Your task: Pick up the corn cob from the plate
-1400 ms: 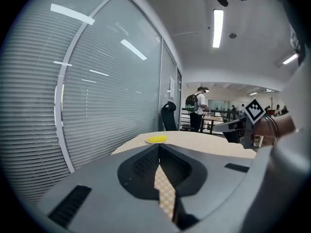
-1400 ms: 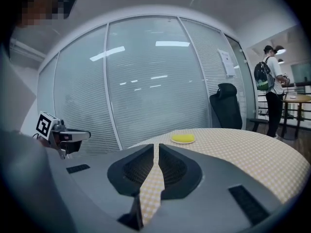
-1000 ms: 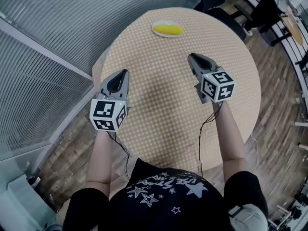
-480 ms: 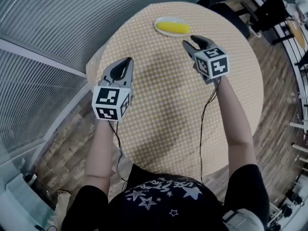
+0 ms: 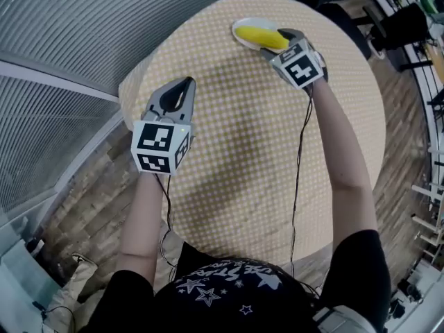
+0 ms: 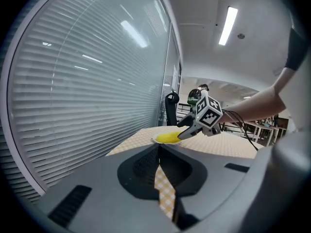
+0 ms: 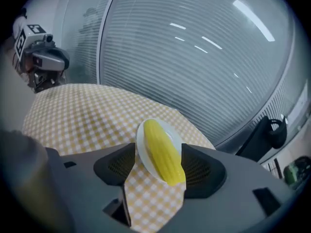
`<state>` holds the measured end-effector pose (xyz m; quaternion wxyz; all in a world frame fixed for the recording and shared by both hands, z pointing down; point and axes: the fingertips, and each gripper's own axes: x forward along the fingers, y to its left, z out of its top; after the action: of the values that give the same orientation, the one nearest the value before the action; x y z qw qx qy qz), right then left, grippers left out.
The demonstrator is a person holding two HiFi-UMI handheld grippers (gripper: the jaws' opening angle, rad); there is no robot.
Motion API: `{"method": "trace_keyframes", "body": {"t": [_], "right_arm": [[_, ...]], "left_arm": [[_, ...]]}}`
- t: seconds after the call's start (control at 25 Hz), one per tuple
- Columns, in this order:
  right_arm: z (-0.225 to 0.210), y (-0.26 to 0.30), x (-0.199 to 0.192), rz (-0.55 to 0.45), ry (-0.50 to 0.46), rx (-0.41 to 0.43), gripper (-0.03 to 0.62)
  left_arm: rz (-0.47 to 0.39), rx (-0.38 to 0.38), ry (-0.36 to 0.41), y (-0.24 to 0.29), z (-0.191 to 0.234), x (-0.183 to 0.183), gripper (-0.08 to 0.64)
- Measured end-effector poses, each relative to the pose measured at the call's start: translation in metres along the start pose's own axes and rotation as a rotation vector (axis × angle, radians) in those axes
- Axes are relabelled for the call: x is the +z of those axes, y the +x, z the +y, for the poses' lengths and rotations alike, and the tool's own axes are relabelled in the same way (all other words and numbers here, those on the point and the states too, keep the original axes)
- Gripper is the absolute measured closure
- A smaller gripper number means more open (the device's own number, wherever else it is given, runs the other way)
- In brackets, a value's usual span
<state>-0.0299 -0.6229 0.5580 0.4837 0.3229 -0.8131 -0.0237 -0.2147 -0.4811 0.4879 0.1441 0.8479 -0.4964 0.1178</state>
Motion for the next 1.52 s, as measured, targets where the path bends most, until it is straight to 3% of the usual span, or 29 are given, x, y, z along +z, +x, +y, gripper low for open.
{"method": "trace_keyframes", "body": {"t": [0.16,0.6,0.92,1.08,1.4,1.52], "right_arm": [[-0.006,0.026,-0.004,0.111,-0.147,0.04,0.318],[-0.019,0.06,-0.015,0.261,-0.153,0.13,0.319],[-0.018,0.076,-0.013,0.36,-0.284,0.198,0.331],[-0.012,0.079,-0.015,0.416,-0.279,0.263,0.339],[-0.023,0.071,-0.01,0.425,-0.316,0.182,0.348],[-0.021,0.066,-0.014,0.383,-0.309,0.144,0.348]], "left_arm": [[0.0,0.005,-0.01,0.006,0.009,-0.006,0.554],[0.014,-0.016,-0.027,0.019,0.013,-0.018,0.554],[0.023,-0.034,-0.041,0.024,0.009,-0.029,0.554],[0.03,-0.038,-0.046,0.028,0.008,-0.035,0.554],[0.039,-0.029,-0.025,0.023,0.009,-0.027,0.554],[0.04,-0.034,-0.004,0.017,0.005,-0.024,0.554]]}}
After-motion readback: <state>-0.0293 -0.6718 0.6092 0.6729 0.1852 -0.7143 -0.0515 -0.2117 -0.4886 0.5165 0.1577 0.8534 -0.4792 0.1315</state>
